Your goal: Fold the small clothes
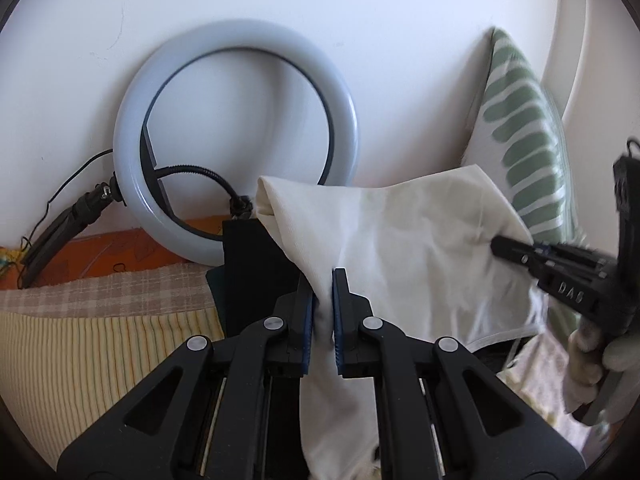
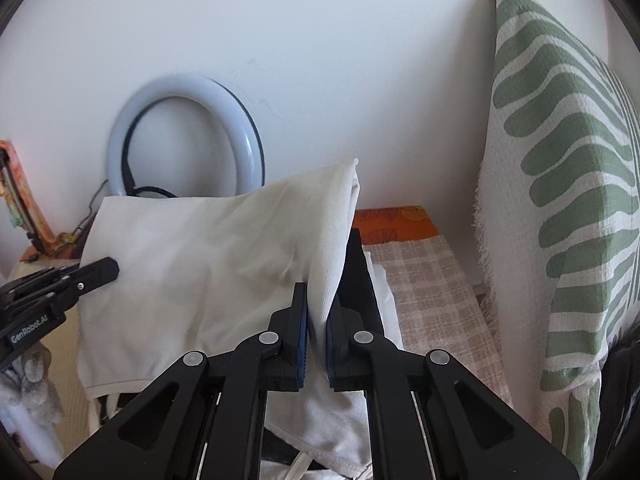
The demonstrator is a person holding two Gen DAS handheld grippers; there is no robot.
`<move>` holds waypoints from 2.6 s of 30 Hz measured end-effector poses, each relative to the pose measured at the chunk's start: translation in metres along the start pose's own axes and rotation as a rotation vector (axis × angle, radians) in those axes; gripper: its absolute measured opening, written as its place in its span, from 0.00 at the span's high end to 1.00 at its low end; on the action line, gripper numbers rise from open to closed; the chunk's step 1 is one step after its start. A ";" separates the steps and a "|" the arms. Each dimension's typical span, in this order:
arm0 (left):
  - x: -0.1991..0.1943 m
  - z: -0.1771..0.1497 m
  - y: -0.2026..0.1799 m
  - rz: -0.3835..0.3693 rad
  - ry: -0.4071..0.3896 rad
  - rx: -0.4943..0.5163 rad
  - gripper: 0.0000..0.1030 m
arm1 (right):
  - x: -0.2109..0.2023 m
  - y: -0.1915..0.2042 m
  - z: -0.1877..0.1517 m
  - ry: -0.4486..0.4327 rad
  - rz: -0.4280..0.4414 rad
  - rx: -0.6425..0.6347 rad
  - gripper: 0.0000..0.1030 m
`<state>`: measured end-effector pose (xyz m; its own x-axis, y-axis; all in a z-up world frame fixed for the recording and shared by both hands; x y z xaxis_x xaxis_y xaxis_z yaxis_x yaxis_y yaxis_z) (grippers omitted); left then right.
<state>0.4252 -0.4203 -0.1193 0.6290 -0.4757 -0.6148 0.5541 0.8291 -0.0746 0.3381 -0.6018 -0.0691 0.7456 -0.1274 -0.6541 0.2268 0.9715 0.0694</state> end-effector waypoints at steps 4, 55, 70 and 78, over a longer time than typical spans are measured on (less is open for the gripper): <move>0.011 -0.006 0.008 0.019 0.025 -0.024 0.93 | 0.017 -0.004 -0.001 0.030 -0.020 0.013 0.94; -0.342 -0.092 -0.036 0.021 -0.135 0.082 0.89 | -0.260 0.104 -0.085 -0.117 -0.055 0.048 0.92; -0.360 -0.182 -0.032 0.039 -0.105 0.117 0.89 | -0.271 0.132 -0.174 -0.123 -0.067 0.037 0.92; -0.356 -0.199 -0.021 0.055 -0.118 0.111 0.66 | -0.263 0.144 -0.186 -0.132 -0.057 0.017 0.70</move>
<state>0.0808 -0.2099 -0.0547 0.7160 -0.4675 -0.5185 0.5702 0.8201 0.0480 0.0578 -0.3908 -0.0270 0.8070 -0.2086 -0.5525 0.2808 0.9585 0.0482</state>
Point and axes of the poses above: each gripper's, at about its wrist camera, not at the fingertips, and x roughly the way its jaws point, y to its left, z to its top, the point moved 3 cm from there along x, roughly the way its jaws point, and after that the axes turned 9 degrees about x, right-handed, at the moved point
